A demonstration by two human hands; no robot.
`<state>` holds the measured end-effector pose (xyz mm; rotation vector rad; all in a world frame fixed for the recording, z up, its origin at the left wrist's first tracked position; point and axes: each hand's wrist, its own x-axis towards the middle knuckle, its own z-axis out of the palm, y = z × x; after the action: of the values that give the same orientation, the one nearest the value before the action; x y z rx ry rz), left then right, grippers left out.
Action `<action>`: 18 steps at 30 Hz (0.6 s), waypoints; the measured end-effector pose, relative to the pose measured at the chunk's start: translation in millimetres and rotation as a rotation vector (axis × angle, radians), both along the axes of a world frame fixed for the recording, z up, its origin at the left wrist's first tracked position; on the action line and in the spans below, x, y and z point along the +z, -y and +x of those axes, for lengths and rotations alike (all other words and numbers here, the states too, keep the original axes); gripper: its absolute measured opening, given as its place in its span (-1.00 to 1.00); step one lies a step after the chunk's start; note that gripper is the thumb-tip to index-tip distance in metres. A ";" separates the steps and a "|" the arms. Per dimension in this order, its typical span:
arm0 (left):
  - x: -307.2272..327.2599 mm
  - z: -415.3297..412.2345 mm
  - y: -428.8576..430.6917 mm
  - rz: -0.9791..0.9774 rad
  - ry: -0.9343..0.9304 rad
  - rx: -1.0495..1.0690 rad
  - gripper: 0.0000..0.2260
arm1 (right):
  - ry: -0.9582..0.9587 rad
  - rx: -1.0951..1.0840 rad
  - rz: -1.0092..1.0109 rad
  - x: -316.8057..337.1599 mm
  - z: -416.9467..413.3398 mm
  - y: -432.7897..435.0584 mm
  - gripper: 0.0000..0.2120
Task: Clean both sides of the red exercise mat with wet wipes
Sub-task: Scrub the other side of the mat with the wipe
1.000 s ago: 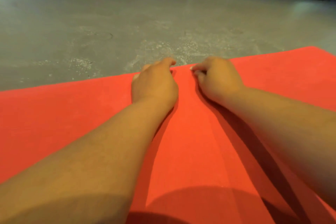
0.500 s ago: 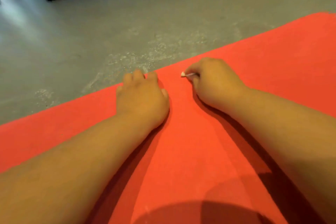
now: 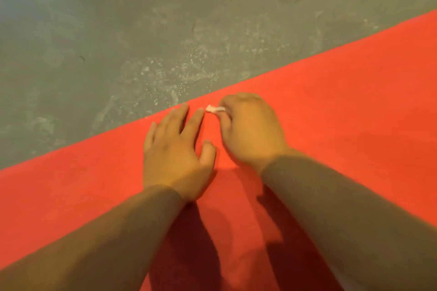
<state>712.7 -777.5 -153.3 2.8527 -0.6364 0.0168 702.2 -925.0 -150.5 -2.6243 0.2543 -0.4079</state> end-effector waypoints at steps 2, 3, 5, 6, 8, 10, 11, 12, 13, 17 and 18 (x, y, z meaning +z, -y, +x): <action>1.2 0.3 0.4 0.011 -0.002 -0.006 -0.41 | -0.059 0.124 -0.011 5.8 -1.4 0.2 -0.87; 1.5 0.1 0.9 0.017 -0.002 -0.008 -0.42 | -0.079 0.091 -0.026 7.3 2.3 19.3 -0.87; 2.6 -0.9 1.0 0.031 -0.003 0.001 -0.43 | -0.087 -0.102 -0.064 6.4 10.5 70.9 -0.88; 3.3 -1.1 1.2 0.034 -0.007 0.006 -0.43 | -0.083 -0.227 -0.069 6.3 12.2 96.2 -0.87; 4.3 -0.1 1.4 0.034 -0.020 0.011 -0.43 | -0.050 -0.362 -0.018 4.7 12.9 118.1 -0.85; 4.6 1.0 2.1 0.042 -0.031 0.020 -0.42 | -0.014 -0.266 0.037 0.8 10.0 95.4 -0.85; 5.1 0.7 0.8 0.040 -0.034 0.015 -0.42 | -0.004 -0.164 0.040 1.0 3.8 71.8 -0.85; 5.5 0.9 1.5 0.036 -0.034 0.017 -0.42 | 0.015 -0.034 0.033 1.4 -1.3 48.0 -0.86; 5.7 1.1 1.9 0.026 -0.033 0.021 -0.42 | 0.006 0.096 0.031 3.7 -9.2 25.9 -0.84; 5.8 1.5 1.6 0.045 -0.038 0.018 -0.42 | -0.073 0.230 0.009 7.3 -15.8 42.8 -0.84; 5.8 1.9 2.3 0.058 -0.038 0.013 -0.42 | -0.051 0.145 -0.028 5.6 -12.2 67.9 -0.87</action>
<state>714.6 -779.8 -147.6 2.9056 -0.6212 -0.0546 690.0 -992.9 -144.9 -2.6615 0.0739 -0.2977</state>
